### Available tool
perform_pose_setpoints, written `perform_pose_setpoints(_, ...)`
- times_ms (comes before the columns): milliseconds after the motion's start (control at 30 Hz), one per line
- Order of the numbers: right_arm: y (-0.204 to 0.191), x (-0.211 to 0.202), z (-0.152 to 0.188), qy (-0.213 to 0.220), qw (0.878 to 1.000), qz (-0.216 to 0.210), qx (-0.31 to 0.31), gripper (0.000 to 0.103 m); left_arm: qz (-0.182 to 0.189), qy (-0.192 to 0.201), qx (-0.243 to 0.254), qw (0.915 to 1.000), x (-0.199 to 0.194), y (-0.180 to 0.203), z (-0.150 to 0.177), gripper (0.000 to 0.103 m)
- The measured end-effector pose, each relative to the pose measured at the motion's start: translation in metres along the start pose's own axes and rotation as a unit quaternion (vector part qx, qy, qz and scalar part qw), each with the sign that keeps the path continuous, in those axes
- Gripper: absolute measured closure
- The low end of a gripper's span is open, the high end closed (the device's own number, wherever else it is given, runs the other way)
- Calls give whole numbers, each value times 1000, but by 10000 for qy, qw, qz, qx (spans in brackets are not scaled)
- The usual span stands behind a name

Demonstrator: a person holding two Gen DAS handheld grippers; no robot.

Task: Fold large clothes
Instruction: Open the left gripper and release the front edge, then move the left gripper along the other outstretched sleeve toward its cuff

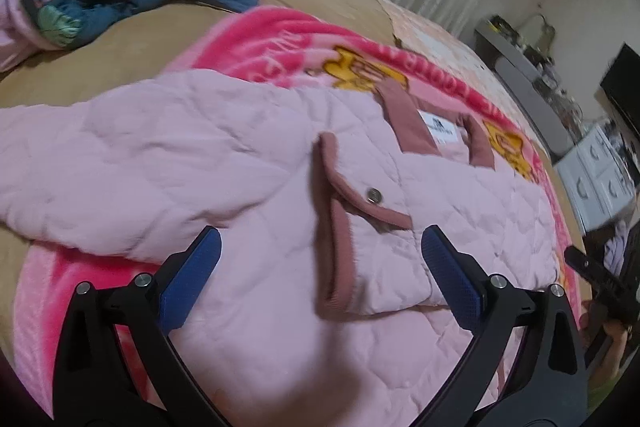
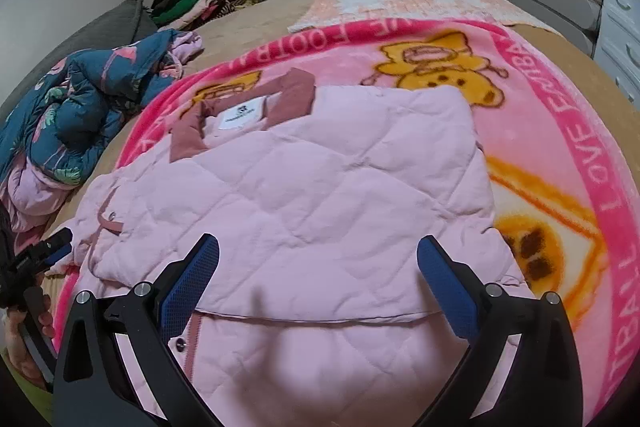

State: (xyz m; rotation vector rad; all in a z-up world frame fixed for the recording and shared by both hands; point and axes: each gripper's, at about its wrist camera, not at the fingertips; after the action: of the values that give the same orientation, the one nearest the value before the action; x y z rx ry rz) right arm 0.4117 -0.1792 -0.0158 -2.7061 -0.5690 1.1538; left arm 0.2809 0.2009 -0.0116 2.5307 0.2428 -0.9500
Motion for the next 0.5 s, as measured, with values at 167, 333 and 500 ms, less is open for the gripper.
perform_pose_setpoints(167,-16,-6,2,79,9999,-90,-109,4,-125,155,-105,9997,-18,-15,-7,9)
perform_pose_setpoints(333,-38,-23,5,286,9991,-176,-259,4,-209,276,-167,9993,-33,-28,-10,9)
perform_pose_setpoints(500,-59,-39,8,480,9978,-195,-410,4,-196,348,-315,9987,-45,-43,-15,9)
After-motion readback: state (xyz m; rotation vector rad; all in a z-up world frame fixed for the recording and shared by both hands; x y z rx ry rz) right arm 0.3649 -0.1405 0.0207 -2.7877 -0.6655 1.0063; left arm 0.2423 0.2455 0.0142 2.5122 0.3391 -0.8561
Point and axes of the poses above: each gripper's, at about its wrist camera, not at the fingertips, and x roughly the way its jaws point, y to its right, z to its underside, and after that the axes turned 6 degrees about y, right-handed
